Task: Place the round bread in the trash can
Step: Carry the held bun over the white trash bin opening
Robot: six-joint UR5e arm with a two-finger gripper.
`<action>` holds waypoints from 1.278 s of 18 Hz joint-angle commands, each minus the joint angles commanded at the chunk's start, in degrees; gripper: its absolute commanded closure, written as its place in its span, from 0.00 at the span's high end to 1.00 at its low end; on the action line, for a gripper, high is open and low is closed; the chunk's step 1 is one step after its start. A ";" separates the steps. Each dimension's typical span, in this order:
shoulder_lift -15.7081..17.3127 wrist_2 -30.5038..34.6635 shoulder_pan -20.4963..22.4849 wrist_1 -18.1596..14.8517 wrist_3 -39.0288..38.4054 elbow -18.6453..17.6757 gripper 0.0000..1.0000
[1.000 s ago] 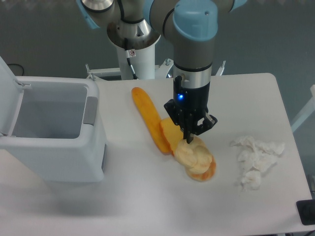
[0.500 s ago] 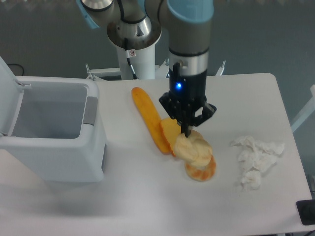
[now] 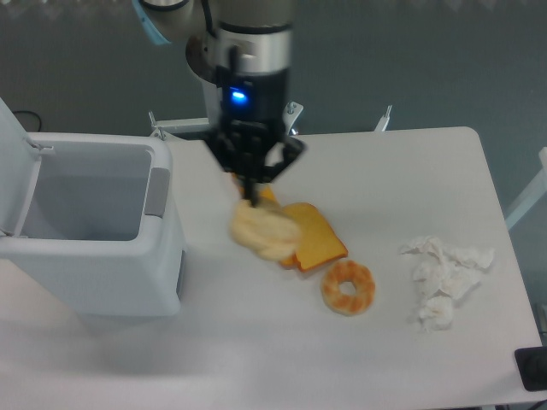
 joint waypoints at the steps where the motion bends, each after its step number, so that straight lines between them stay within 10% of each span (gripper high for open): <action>1: 0.17 -0.79 -1.05 -0.09 0.00 -0.26 0.05; 23: 5.45 -3.26 -9.15 -6.33 0.26 -5.27 0.05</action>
